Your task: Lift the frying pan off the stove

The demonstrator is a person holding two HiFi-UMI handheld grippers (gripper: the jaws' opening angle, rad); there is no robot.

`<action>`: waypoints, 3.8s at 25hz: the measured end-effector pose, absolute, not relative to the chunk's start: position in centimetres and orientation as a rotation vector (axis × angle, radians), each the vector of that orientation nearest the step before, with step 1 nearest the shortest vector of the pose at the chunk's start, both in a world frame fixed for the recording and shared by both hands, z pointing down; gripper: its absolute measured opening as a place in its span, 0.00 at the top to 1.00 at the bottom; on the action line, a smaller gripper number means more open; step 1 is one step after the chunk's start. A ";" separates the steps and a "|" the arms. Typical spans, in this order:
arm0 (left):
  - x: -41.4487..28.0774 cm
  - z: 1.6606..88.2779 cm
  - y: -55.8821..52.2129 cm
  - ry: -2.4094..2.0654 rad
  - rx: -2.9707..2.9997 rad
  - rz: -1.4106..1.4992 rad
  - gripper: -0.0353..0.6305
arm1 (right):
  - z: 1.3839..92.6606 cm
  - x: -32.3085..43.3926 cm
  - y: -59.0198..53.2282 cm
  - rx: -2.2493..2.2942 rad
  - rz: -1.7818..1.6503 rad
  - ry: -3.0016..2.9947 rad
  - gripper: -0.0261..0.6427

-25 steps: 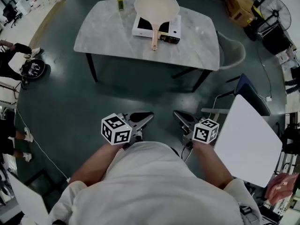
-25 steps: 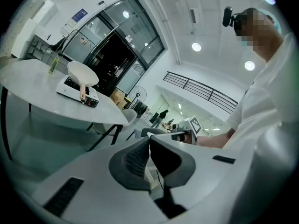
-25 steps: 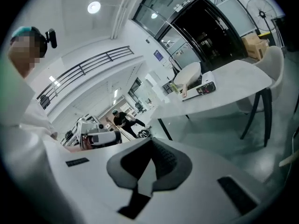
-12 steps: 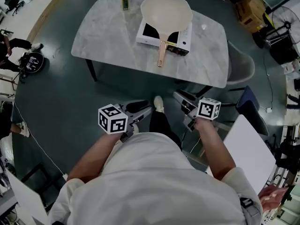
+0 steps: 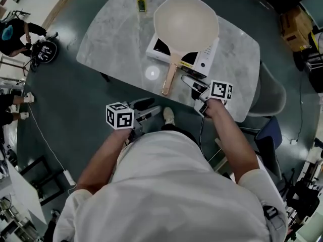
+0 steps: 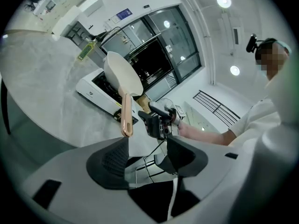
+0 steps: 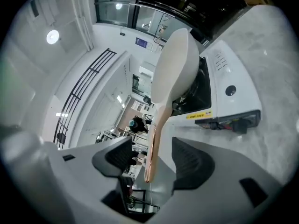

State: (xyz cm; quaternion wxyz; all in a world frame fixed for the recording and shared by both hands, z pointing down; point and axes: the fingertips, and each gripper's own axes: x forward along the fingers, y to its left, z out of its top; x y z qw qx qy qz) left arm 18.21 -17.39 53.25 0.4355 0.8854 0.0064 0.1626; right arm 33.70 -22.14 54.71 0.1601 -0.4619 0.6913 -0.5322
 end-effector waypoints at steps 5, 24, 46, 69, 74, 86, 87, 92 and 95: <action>21.4 56.0 -19.9 -0.067 2.110 0.380 0.55 | 56.6 34.7 -27.5 -1.191 -1.595 1.991 0.53; 28.7 59.3 -21.8 -0.010 1.992 0.377 0.76 | 57.8 34.6 -35.7 -1.027 -1.627 1.929 0.70; 22.9 53.0 -21.9 -0.024 2.066 0.232 0.77 | 52.3 28.4 -35.9 -0.994 -1.588 2.035 0.70; 0.1 47.3 -14.0 -0.164 2.117 0.105 0.77 | 46.3 3.4 -28.7 -0.801 -1.602 2.189 0.70; -5.6 47.8 -10.7 -0.166 2.122 0.092 0.77 | 46.8 -2.4 -25.4 -0.793 -1.605 2.196 0.70; -11.6 47.9 -5.8 -0.138 2.125 0.049 0.77 | 46.9 -8.4 -20.5 -0.806 -1.603 2.199 0.70; -11.9 47.9 -5.5 -0.137 2.127 0.047 0.77 | 46.9 -8.8 -20.2 -0.807 -1.601 2.200 0.70; -12.1 47.6 -5.3 -0.134 2.129 0.041 0.77 | 46.7 -8.8 -20.0 -0.815 -1.600 2.202 0.70; -12.1 47.5 -5.3 -0.131 2.124 0.034 0.77 | 46.6 -8.8 -20.0 -0.813 -1.603 2.198 0.70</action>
